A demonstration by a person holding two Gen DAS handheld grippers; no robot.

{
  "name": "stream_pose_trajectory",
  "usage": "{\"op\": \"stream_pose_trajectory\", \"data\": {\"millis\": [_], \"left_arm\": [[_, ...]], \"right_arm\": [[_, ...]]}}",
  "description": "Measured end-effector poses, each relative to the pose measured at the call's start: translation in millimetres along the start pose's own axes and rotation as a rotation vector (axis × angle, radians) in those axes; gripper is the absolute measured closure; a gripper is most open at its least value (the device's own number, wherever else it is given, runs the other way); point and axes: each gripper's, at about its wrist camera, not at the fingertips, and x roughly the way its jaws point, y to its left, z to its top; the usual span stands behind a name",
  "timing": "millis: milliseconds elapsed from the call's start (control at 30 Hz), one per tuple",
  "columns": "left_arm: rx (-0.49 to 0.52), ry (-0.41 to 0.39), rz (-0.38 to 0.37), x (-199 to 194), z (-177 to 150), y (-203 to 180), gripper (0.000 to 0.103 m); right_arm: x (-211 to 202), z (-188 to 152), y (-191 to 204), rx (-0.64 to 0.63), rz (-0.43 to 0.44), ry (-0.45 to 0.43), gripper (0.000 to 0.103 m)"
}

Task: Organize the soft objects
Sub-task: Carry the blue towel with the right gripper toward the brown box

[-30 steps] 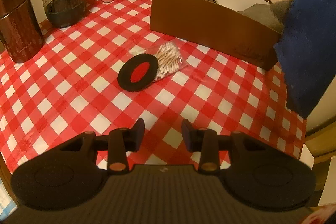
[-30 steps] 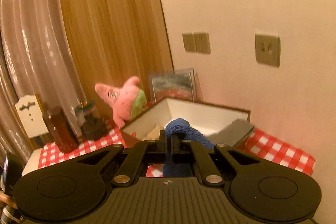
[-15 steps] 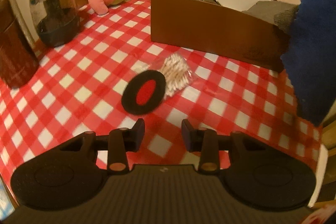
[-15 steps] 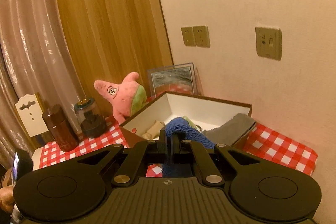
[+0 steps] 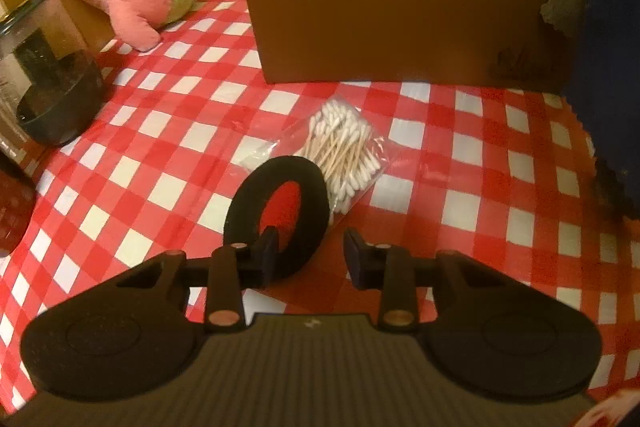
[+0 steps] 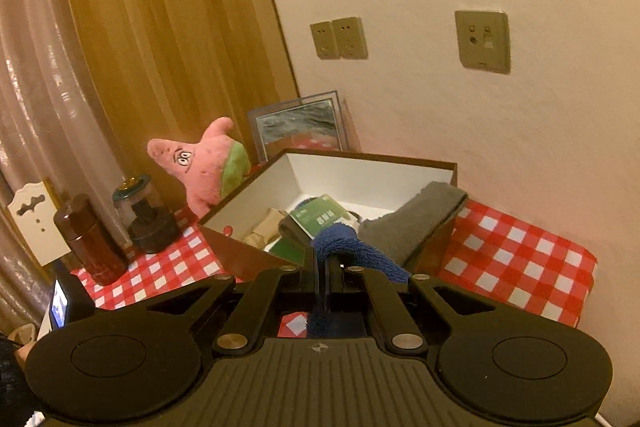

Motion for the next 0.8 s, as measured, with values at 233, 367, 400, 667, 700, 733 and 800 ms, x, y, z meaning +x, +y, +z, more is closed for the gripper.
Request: {"op": "stream_pose_trajectory", "data": {"millis": [233,367,400,667,700,733,800], "left_arm": [[0.022,0.013,0.014,10,-2,2,0.08],[0.023,0.012,0.015,9,-3,3,0.082],[0.023,0.01,0.015,9,-3,3,0.083],[0.001,-0.003,0.014,1,-4,5,0.091],[-0.005,-0.006,0.018,-1,-5,5,0.091],[-0.012,-0.007,0.019,-3,-6,6,0.092],[-0.04,-0.009,0.014,-8,-8,9,0.092]], "right_arm": [[5,-2,1,0.012,0.003,0.013,0.101],[7,-3,4,0.014,0.012,0.017,0.101],[7,-3,4,0.013,0.013,0.018,0.1],[5,-1,7,0.003,0.029,0.012,0.101],[5,-1,8,0.002,0.03,0.01,0.101],[4,0,8,0.001,0.032,0.01,0.101],[3,1,9,-0.001,0.037,0.007,0.101]]}}
